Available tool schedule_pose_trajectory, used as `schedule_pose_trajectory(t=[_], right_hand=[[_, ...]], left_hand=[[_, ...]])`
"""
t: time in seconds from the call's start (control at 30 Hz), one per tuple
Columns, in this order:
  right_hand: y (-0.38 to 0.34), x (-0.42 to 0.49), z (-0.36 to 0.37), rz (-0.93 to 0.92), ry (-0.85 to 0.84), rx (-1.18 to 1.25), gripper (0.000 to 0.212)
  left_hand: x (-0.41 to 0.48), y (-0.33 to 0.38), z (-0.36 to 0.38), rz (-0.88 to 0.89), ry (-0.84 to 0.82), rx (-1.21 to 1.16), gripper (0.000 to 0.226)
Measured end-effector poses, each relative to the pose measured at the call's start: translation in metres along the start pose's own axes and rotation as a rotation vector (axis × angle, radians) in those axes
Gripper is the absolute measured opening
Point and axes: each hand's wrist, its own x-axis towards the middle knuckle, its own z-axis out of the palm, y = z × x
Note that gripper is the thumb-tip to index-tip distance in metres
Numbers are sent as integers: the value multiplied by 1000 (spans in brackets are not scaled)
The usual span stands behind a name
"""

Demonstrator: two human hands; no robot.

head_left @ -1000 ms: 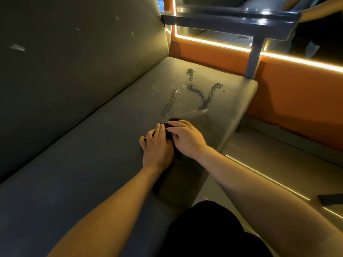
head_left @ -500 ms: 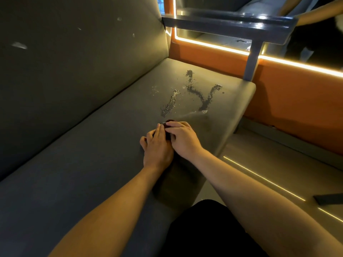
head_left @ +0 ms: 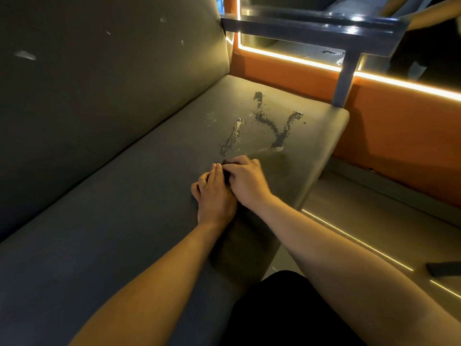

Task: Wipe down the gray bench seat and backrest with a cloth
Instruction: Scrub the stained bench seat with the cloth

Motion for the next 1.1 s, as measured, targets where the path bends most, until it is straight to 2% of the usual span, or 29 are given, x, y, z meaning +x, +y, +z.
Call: schedule_pose_trajectory(t=[0.1, 0.17, 0.33, 0.47, 0.57, 0.7, 0.77, 0.83, 0.9, 1.03, 1.1], right_hand=[[6, -1, -2, -166, -66, -38, 35], [19, 6, -13, -171, -61, -119, 36], [52, 25, -35, 184, 83, -190, 36], [31, 26, -20, 248, 104, -149, 34], [9, 27, -2, 106, 30, -34, 32], [-21, 17, 8, -192, -203, 127, 27], [-19, 11, 6, -259, -231, 73, 32], [-10, 6, 3, -250, -253, -77, 41], [-9, 4, -3, -187, -270, -145, 44], [-23, -7, -7, -112, -223, -181, 50], [-13, -10, -14, -21, -167, -212, 49]], left_hand=[[1, -3, -1, -25, 15, -46, 54], [1, -7, -2, -6, -7, -40, 58], [0, -9, -6, 1, 33, -86, 59], [1, -3, -3, -22, 20, -131, 64], [3, -5, -5, -67, 41, -221, 67], [2, -16, -13, -109, 99, -481, 61], [-2, -19, -19, -120, 78, -535, 65], [-4, -19, -25, -107, 41, -568, 69], [-4, -19, -27, -82, 0, -533, 68], [-2, -22, -16, 13, -83, -142, 64], [-7, -24, -17, 9, -108, -57, 64]])
